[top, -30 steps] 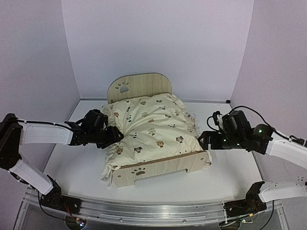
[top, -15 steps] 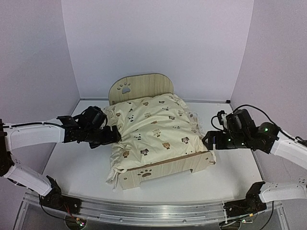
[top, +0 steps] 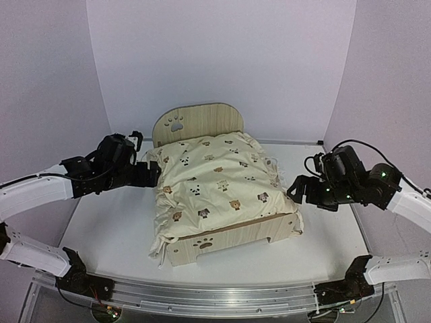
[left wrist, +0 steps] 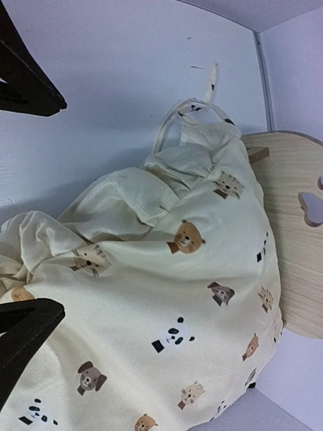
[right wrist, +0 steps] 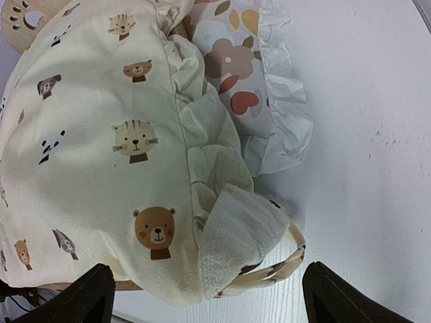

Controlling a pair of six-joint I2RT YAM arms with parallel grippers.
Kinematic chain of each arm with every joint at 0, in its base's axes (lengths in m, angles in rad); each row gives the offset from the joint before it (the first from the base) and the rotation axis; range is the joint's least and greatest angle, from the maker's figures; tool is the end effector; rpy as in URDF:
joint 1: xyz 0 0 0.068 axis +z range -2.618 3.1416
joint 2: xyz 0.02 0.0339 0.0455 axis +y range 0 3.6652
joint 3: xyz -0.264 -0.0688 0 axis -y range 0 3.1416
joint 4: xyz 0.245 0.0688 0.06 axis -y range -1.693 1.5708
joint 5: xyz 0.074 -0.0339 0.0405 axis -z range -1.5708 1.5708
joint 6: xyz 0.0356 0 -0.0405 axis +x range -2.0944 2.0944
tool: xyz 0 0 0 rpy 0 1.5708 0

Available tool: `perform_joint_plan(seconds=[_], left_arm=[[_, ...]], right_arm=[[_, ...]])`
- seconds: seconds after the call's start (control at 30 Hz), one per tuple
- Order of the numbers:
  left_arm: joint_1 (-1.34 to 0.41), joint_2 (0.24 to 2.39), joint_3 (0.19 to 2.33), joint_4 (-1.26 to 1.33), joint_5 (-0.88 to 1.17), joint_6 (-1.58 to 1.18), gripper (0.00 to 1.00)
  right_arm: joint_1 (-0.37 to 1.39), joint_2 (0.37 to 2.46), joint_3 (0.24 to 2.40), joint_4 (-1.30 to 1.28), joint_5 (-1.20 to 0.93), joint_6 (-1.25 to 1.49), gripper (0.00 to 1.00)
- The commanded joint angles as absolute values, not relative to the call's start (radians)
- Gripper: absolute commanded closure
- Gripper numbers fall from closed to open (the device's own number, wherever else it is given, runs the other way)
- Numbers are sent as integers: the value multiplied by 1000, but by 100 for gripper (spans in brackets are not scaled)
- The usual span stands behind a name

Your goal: Set up the pet bed

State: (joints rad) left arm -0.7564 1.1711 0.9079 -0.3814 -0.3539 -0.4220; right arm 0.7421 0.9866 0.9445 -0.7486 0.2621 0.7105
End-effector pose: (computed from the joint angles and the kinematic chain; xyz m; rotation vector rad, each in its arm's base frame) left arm 0.1941 -0.1662 0.2864 0.1704 2.1765 -0.2801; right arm 0.1521 0.1270 0.3063 0.0906 2.3632 0.4120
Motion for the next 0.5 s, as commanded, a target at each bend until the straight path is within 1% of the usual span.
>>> perform_joint_plan(seconds=[0.0,0.1,0.17,0.23,0.3,0.47], left_arm=[[-711,1251,1026,-258,-255,-192,4],[-633,1297,1052,-185,-112,-117,6],[-570,1325,1056,-120,14,-76,8],[-523,1362,1074,-75,97,-40,7],[-509,1410,1108,-62,135,14,7],[-483,1574,1222,-59,173,142,7]], right_arm=[[774,990,938,-797,226,840,2],[802,988,957,-822,241,878,2],[822,982,985,-862,292,911,2],[837,975,1008,-898,337,943,2],[845,971,1018,-918,354,968,2],[867,1001,1014,-924,311,964,2]])
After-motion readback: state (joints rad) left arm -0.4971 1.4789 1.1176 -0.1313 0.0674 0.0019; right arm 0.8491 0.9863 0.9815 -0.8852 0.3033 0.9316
